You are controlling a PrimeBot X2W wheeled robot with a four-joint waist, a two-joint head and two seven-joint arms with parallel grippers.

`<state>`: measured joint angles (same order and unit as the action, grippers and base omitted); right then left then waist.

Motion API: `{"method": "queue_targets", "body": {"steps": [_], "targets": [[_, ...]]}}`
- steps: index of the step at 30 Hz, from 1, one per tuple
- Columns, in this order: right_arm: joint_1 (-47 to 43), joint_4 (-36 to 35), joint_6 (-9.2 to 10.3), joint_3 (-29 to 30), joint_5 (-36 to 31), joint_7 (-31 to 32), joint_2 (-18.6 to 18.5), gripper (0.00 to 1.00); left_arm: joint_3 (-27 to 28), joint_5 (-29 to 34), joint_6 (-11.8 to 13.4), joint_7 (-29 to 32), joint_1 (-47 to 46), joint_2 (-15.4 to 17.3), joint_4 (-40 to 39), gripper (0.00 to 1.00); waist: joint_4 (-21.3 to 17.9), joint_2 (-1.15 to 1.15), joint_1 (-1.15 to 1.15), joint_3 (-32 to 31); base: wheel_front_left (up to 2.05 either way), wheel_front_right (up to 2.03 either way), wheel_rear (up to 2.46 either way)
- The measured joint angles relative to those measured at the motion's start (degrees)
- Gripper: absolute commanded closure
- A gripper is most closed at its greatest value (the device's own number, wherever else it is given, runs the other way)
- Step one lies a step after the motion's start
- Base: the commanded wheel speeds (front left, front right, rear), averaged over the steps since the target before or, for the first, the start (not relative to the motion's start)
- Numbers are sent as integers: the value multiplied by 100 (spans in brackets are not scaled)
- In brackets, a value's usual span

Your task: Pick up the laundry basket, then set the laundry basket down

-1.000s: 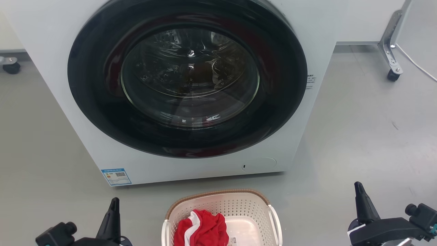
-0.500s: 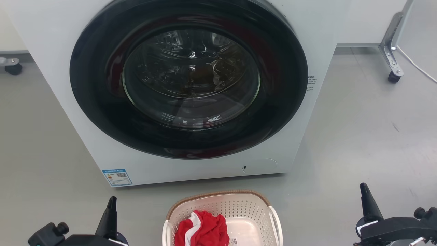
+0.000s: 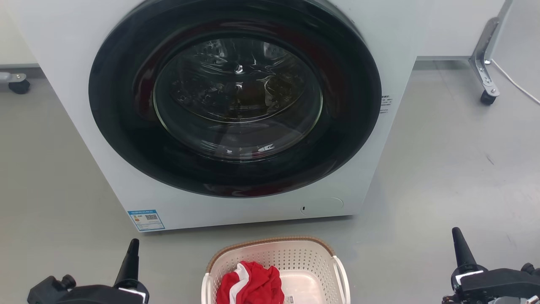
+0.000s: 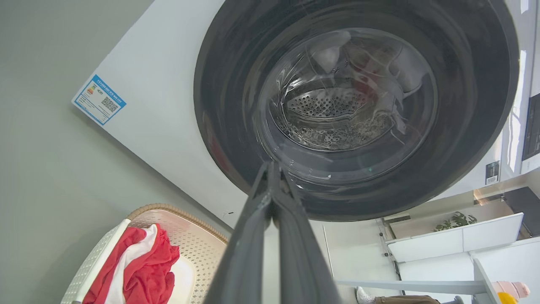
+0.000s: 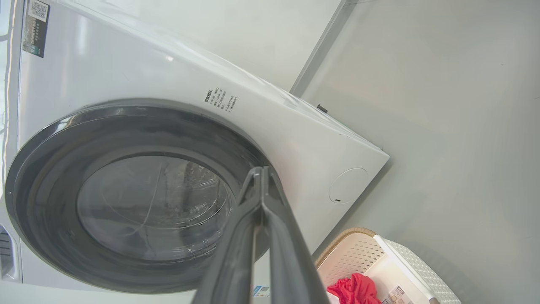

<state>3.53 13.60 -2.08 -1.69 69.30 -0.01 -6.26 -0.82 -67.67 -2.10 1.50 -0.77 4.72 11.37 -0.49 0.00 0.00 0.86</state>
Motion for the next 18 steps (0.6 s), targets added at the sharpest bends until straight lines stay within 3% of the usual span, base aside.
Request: {"method": "queue_targets", "body": {"steps": [18], "targets": [[66, 179, -250, 483, 1146, 330, 188, 100, 300, -1193, -252, 253, -159, -120, 282, 100, 26, 0, 1, -39, 0, 0, 0]]}}
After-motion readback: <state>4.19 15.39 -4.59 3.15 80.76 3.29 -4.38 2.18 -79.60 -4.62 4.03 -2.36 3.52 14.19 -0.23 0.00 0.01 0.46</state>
